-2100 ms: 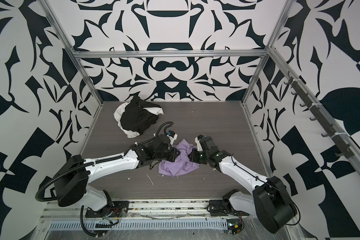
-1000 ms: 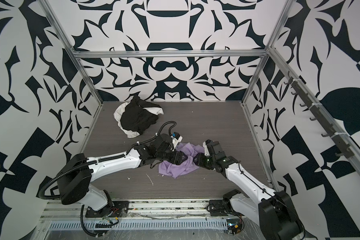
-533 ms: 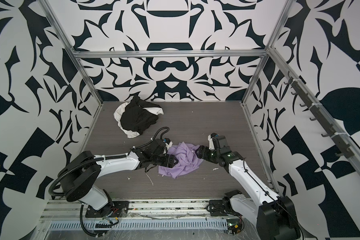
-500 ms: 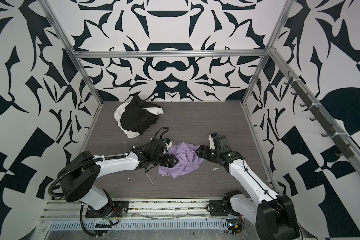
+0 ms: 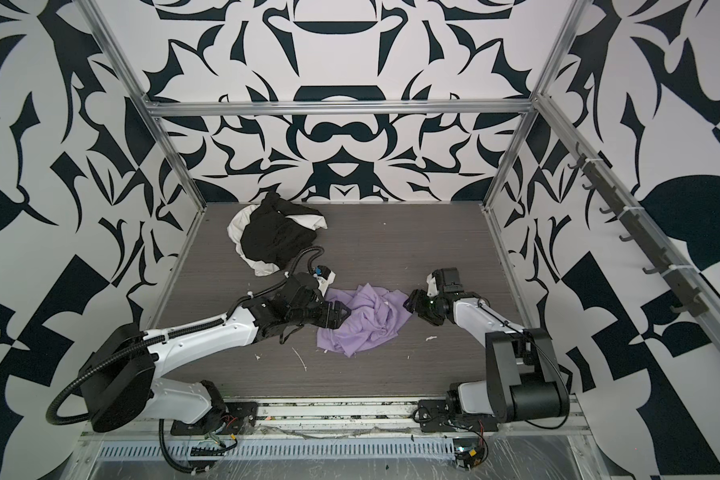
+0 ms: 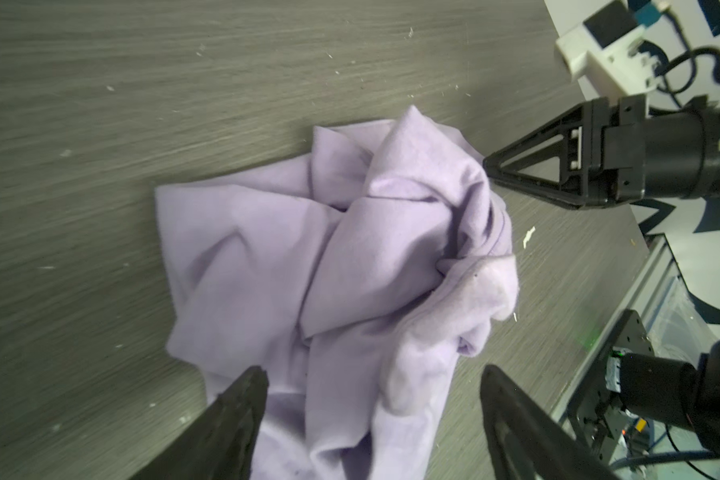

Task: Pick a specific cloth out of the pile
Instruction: 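Lay the lavender shirt on the table and open both grippers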

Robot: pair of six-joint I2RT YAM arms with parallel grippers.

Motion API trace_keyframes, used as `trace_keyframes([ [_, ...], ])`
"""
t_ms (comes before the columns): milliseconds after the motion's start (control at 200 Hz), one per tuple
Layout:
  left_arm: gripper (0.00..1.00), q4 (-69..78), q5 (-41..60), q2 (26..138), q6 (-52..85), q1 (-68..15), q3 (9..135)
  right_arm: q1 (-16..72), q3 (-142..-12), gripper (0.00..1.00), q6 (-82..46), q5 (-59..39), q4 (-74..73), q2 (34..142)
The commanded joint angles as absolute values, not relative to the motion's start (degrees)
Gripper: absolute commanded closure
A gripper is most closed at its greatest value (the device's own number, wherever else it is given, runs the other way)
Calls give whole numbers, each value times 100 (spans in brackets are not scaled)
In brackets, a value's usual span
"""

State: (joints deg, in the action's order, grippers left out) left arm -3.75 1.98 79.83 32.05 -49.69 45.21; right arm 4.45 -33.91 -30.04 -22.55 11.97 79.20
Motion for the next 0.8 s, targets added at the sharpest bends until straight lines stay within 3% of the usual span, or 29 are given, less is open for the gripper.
trace_keyframes([
  [0,16,-564,39,7963,3231,-4772,4299,428,-3594,43,-2997,-2509,959,8032],
  [405,16,-50,361,8142,3489,-4544,4043,430,-3402,85,-3287,-3014,507,8373],
  [595,16,50,383,8121,3544,-4537,3996,610,-3349,93,-3340,-3101,516,8357],
  [795,16,245,370,8176,3709,-4542,3966,1037,-3344,94,-3443,-3057,515,8463],
])
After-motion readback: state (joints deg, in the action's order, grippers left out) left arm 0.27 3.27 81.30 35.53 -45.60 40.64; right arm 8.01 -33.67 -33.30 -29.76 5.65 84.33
